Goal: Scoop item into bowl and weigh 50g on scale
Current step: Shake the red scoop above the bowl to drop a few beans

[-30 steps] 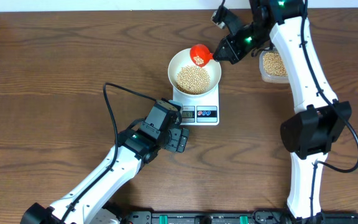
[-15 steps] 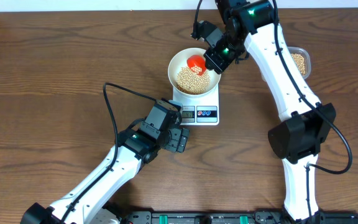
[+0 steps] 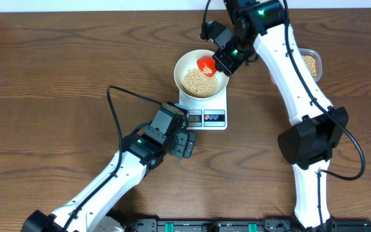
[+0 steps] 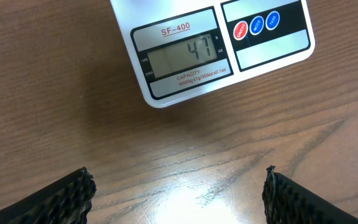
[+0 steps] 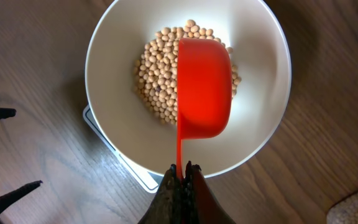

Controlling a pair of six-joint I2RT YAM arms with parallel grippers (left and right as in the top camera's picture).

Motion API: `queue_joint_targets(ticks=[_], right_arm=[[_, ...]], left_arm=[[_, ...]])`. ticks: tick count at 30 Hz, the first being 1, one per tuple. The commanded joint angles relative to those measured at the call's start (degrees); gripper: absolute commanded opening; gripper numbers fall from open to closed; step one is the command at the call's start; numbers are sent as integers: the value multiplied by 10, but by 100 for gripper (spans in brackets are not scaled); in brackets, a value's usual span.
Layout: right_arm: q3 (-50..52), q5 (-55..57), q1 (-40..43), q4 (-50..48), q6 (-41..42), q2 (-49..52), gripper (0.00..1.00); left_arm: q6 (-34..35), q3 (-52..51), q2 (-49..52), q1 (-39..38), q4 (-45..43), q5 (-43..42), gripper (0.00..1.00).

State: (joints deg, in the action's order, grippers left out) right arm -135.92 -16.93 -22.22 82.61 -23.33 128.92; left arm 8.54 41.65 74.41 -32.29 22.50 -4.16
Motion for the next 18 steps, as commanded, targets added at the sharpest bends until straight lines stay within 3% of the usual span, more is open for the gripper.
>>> queue_joint_targets(ticks=[1, 18], right_arm=[[-12, -40, 4, -1, 21, -21, 1], [-12, -264, 93, 1, 14, -21, 1]], left_arm=[[-6, -1, -7, 2, 2, 3, 89], [-6, -1, -7, 2, 2, 3, 89]])
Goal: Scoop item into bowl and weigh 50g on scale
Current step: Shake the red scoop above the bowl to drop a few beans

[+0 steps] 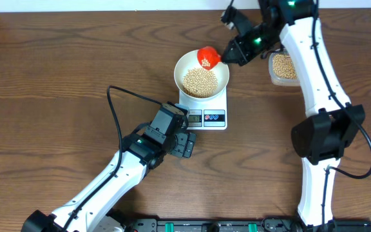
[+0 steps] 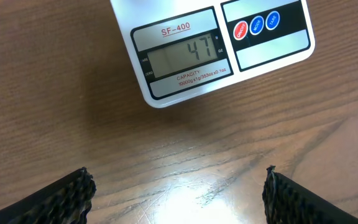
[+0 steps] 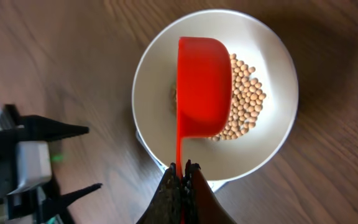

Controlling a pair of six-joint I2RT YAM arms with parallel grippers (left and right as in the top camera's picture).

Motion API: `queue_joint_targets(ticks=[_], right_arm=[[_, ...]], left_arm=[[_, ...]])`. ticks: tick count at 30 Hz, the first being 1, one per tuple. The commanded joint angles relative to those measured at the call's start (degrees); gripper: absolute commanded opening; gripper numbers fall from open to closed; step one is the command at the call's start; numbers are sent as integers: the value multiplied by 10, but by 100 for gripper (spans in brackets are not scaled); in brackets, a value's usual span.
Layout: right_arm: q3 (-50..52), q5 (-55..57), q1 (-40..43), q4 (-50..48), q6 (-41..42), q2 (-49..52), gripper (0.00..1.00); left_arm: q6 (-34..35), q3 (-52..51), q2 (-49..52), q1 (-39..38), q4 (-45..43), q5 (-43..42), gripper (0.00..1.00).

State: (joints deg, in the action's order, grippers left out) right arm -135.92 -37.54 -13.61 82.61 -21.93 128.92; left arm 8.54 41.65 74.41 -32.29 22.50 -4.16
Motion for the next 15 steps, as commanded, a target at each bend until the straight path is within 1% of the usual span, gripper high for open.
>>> queue_joint_targets(ticks=[1, 15], right_arm=[[-12, -60, 9, 1, 0, -21, 1], [-12, -51, 6, 1, -15, -21, 1]], left_arm=[[-6, -1, -7, 2, 2, 3, 88], [-6, -1, -7, 2, 2, 3, 89]])
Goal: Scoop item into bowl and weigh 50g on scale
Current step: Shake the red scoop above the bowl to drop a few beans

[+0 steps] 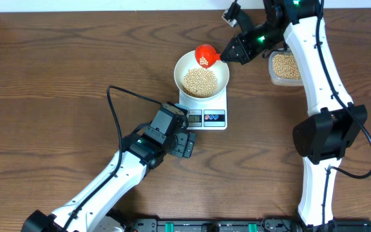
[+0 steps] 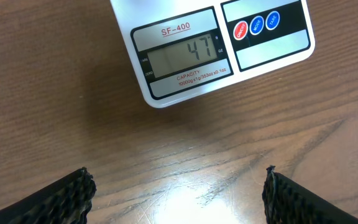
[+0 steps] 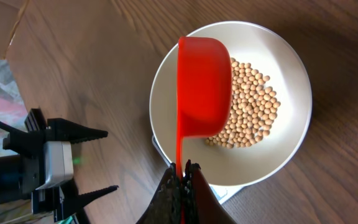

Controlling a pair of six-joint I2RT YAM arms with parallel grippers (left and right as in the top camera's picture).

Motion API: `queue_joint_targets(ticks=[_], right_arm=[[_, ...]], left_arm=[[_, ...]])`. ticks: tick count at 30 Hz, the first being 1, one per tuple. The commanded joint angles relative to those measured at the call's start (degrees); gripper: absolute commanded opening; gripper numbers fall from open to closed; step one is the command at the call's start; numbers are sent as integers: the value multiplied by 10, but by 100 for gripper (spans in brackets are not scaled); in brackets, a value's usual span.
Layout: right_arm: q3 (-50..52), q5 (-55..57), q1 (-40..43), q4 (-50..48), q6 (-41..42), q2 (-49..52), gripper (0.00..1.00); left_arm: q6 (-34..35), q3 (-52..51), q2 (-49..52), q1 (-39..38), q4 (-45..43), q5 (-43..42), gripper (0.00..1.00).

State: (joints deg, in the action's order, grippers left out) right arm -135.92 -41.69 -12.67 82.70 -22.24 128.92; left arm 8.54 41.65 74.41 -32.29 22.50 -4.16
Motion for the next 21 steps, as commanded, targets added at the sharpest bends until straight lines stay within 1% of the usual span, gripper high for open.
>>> queue_joint_targets(ticks=[1, 10, 21], right_arm=[[-12, -3, -5, 0, -12, -21, 1], [-12, 80, -33, 2, -12, -21, 1], [-12, 244, -95, -1, -5, -21, 1]], left_arm=[[-6, -1, -7, 2, 2, 3, 89], [-6, -1, -7, 2, 2, 3, 89], [-6, -1, -7, 2, 2, 3, 89]])
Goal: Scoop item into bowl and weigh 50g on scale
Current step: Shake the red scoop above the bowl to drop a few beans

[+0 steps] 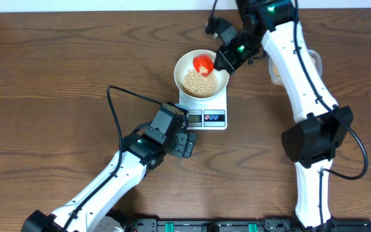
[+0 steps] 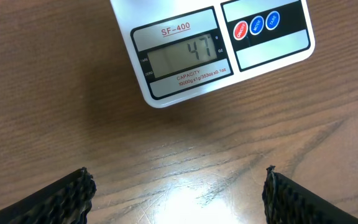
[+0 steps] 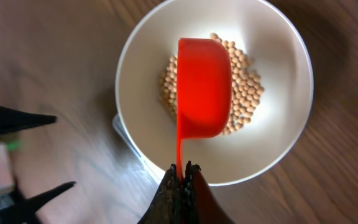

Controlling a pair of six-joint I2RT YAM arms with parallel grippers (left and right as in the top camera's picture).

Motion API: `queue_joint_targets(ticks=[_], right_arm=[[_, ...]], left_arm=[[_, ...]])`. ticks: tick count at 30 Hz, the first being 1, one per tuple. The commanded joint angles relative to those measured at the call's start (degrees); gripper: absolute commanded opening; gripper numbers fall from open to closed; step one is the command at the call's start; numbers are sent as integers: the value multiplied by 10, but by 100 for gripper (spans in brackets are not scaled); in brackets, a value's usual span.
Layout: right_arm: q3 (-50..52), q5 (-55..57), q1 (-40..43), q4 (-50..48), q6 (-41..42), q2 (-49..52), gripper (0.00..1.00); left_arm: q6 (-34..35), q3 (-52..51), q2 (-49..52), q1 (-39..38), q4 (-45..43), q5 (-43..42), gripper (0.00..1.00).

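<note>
A white bowl (image 1: 185, 61) of tan beans (image 1: 198, 82) stands on the white digital scale (image 1: 214, 103). The scale's display (image 2: 182, 55) reads 47. My right gripper (image 3: 182, 169) is shut on the thin handle of a red scoop (image 3: 202, 87), which hangs over the bowl's middle, its underside towards the wrist camera. In the overhead view the red scoop (image 1: 203, 64) sits over the bowl's far part. My left gripper (image 2: 176, 186) is open just in front of the scale, with only bare table between its fingers (image 2: 61, 196).
A clear container of beans (image 1: 275, 67) stands right of the bowl, mostly hidden behind my right arm. A black cable (image 1: 118, 96) loops over the table left of the scale. The table's far edge meets a white wall.
My right gripper has brought the scoop from over the bowl's far rim to over its middle, with the arm now covering the bean container. The left gripper and the 47 reading are unchanged.
The scoop was first over the beans in the bowl, with the scale at 47. It then stood at the bowl's far right rim holding a few beans, then slightly further out. Now it is back over the bowl's middle. The display reads 47 throughout.
</note>
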State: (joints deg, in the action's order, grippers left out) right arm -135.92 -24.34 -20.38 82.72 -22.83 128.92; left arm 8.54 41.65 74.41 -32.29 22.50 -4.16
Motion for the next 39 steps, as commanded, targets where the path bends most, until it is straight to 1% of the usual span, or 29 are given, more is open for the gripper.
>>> queue_joint_targets(ticks=[1, 8, 18, 20, 29, 39], right_arm=[[-12, 79, -22, -1, 1, -21, 1], [-12, 141, -49, -8, 18, -21, 1], [-12, 141, -53, -11, 27, -21, 1], [-12, 126, -53, -11, 27, -21, 1], [-12, -15, -10, -17, 36, -21, 1], [-12, -74, 31, -14, 24, -21, 1]], left_arm=[[-6, -1, -7, 2, 2, 3, 89], [-6, -1, -7, 2, 2, 3, 89], [-6, -1, -7, 2, 2, 3, 89], [-6, -1, -7, 2, 2, 3, 89], [-6, -1, -7, 2, 2, 3, 89], [-6, -1, -7, 2, 2, 3, 89]])
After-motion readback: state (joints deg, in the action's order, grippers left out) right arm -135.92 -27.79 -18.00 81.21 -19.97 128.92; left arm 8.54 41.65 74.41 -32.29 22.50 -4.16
